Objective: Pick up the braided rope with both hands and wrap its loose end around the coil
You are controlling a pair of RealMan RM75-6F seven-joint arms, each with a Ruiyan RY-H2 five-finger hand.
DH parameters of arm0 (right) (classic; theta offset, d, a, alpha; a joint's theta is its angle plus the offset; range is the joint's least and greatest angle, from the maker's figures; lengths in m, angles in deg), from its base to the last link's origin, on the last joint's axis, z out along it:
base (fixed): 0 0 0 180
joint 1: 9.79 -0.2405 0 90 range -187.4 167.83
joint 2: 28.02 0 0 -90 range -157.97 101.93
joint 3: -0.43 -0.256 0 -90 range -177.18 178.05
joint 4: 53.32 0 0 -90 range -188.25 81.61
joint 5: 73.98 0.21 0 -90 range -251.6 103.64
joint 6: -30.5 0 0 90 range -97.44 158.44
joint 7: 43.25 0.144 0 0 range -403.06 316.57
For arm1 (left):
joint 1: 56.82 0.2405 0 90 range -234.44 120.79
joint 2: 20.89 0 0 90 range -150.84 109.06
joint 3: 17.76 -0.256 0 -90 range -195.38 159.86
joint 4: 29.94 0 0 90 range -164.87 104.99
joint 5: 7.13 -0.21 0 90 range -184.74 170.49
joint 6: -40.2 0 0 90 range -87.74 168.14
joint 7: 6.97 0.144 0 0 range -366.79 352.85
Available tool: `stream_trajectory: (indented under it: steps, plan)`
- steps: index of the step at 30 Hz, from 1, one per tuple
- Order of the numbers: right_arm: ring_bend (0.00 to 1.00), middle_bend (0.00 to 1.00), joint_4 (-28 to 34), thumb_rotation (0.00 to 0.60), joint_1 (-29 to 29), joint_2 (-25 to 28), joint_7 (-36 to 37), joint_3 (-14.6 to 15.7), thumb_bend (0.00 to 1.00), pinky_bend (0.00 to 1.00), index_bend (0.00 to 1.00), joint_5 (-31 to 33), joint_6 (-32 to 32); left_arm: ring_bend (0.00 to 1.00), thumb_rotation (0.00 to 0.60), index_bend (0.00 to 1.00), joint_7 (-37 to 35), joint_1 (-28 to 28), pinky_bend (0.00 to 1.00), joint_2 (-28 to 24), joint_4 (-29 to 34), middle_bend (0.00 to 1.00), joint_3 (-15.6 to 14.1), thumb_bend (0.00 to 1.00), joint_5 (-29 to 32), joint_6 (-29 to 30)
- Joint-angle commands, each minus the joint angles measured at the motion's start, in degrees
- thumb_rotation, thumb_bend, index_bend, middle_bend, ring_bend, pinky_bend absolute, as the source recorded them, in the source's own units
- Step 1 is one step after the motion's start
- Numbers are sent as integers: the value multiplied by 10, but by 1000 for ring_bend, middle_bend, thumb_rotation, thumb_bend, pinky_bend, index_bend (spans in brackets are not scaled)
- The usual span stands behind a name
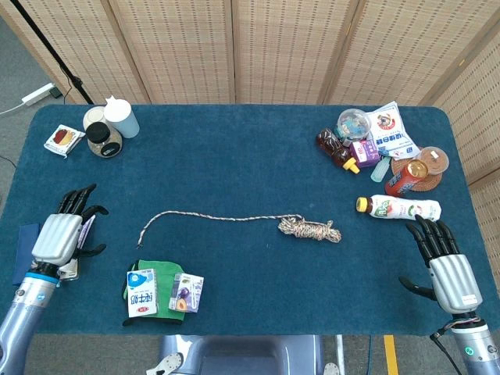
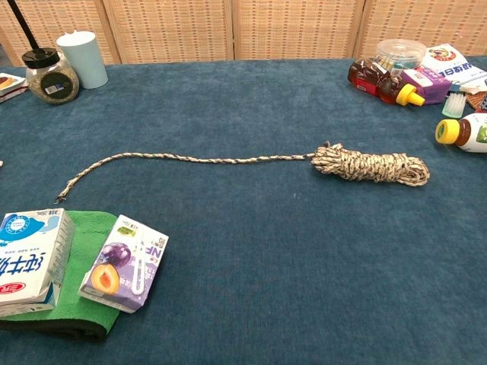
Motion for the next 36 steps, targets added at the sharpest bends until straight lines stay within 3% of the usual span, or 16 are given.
stream_trajectory:
  steps: [1,10,16,27,36]
  plan:
    - [0,0,-1,600,0,0,2,1,0,0,0,-1,-2,0,600,357,50,-37,0,41,-4,0,27,127,37,-29]
    - [0,0,1,600,0,2,5,1,0,0,0,-4,-9,0,600,400,132,-98,0,142,-65,0,49,127,83,-62]
    - [0,0,4,600,-3,2,5,5,0,0,0,-6,-22,0,600,408,179,-137,0,196,-93,0,64,140,148,-101]
    - [0,0,6,600,-3,4,9,6,0,0,0,-10,-28,0,600,423,250,-187,0,226,-100,0,91,211,269,-133]
    - [0,0,7,600,-5,4,11,9,0,0,0,-15,-34,0,600,438,281,-216,0,237,-112,0,96,224,327,-133]
